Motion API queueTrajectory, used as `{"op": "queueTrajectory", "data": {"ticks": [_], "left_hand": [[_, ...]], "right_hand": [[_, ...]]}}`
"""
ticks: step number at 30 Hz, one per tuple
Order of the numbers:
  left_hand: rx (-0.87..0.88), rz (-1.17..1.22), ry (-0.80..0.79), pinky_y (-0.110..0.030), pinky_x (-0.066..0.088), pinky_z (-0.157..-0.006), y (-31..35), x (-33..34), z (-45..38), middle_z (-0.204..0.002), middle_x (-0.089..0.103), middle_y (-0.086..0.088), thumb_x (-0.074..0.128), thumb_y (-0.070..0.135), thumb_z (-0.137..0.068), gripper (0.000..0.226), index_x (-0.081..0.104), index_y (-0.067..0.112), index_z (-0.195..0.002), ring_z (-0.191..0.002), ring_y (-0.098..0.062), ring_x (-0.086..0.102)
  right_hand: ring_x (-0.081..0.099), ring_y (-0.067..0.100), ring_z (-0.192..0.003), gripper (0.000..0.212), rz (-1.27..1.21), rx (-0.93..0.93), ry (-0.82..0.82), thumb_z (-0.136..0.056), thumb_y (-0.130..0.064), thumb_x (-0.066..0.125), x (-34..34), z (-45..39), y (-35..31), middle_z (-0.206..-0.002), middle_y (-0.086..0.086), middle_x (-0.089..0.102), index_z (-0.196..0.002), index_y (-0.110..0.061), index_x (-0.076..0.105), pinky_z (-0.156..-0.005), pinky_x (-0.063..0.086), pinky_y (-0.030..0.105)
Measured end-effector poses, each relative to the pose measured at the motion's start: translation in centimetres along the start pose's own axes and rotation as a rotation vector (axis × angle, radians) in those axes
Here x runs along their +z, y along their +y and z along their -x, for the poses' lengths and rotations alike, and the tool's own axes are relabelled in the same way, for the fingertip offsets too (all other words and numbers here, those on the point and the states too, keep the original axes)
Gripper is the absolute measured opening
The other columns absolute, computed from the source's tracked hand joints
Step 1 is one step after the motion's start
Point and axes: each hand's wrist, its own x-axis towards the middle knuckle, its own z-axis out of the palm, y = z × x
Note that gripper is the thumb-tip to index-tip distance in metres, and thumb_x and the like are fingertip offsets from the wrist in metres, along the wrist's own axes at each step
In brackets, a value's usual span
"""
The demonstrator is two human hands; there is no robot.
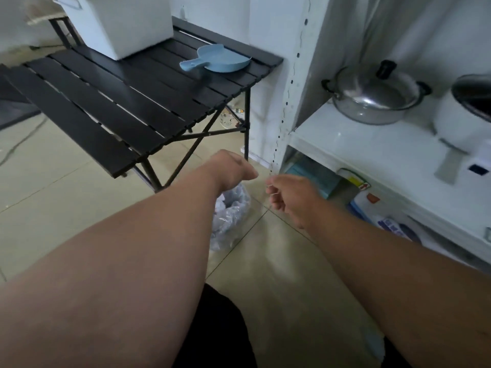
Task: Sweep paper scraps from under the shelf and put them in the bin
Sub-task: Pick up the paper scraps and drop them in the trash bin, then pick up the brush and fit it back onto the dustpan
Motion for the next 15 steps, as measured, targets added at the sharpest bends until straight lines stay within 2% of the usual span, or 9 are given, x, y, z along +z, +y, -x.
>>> {"op": "queueTrajectory", "data": {"ticks": [2, 4, 7, 9, 11, 13, 15], "left_hand": [[0.086, -0.054, -0.041, -0.018, 0.049, -0.063, 2.2, 3.0, 0.7, -0.085, 0.077, 0.004, 0.087, 0.03, -0.085, 0.02, 0.081, 0.014, -0.095, -0.08, -0.009, 0.07], [0.173, -0.135, -0.094, -0.022, 0.055, -0.067, 4.5, 6.4, 1.5, -0.085, 0.077, -0.001, 0.085, 0.032, -0.086, 0.021, 0.081, 0.013, -0.094, -0.079, -0.013, 0.07], [0.284, -0.316, -0.175, -0.019, 0.047, -0.06, 7.4, 12.5, 3.1, -0.078, 0.07, 0.006, 0.078, 0.035, -0.09, 0.019, 0.08, 0.017, -0.087, -0.069, -0.007, 0.062], [0.325, -0.364, -0.257, -0.014, 0.041, -0.054, 8.6, 17.1, 4.1, -0.072, 0.065, 0.007, 0.076, 0.025, -0.092, 0.018, 0.08, 0.015, -0.077, -0.06, -0.002, 0.057], [0.361, -0.393, -0.378, -0.011, 0.043, -0.057, 8.9, 21.8, 5.2, -0.075, 0.066, 0.004, 0.074, 0.01, -0.092, 0.025, 0.077, 0.012, -0.067, -0.067, -0.006, 0.062], [0.351, -0.378, -0.457, -0.022, 0.055, -0.072, 8.6, 26.3, 6.3, -0.085, 0.076, -0.001, 0.077, 0.007, -0.091, 0.012, 0.081, 0.005, -0.08, -0.082, -0.012, 0.069], [0.304, -0.348, -0.498, -0.036, 0.06, -0.078, 8.0, 30.7, 7.1, -0.086, 0.075, -0.009, 0.073, 0.006, -0.091, 0.012, 0.08, -0.004, -0.092, -0.081, -0.017, 0.067]], "right_hand": [[0.056, 0.013, -0.054, 0.014, -0.031, -0.018, 0.02, -0.073, -0.025, 0.071, -3.7, 1.4, 0.3, -0.067, 0.005, 0.066, -0.077, -0.013, 0.076, -0.051, 0.047, 0.027], [0.056, 0.014, -0.056, 0.019, -0.072, -0.036, 0.053, -0.076, -0.028, 0.071, -8.2, 2.8, 1.2, -0.071, 0.006, 0.067, -0.085, -0.012, 0.076, -0.053, 0.047, 0.029], [0.055, 0.013, -0.051, 0.018, -0.177, 0.012, 0.195, -0.085, -0.023, 0.066, -14.9, 4.7, 4.0, -0.071, 0.007, 0.067, -0.093, -0.008, 0.072, -0.049, 0.045, 0.025], [0.052, 0.011, -0.047, 0.013, -0.248, 0.05, 0.271, -0.091, -0.02, 0.061, -19.1, 6.0, 6.6, -0.069, 0.007, 0.064, -0.089, -0.011, 0.07, -0.046, 0.041, 0.021], [0.055, 0.013, -0.05, 0.015, -0.248, 0.104, 0.36, -0.092, -0.02, 0.061, -23.4, 7.4, 9.5, -0.07, 0.007, 0.066, -0.09, -0.009, 0.07, -0.048, 0.044, 0.023], [0.057, 0.016, -0.055, 0.017, -0.248, 0.177, 0.433, -0.092, -0.02, 0.063, -27.6, 9.0, 12.2, -0.072, 0.008, 0.068, -0.095, -0.006, 0.072, -0.051, 0.046, 0.026], [0.055, 0.017, -0.053, 0.018, -0.269, 0.247, 0.469, -0.093, -0.019, 0.063, -31.3, 10.5, 14.8, -0.072, 0.01, 0.067, -0.098, -0.004, 0.072, -0.05, 0.045, 0.027]]}}
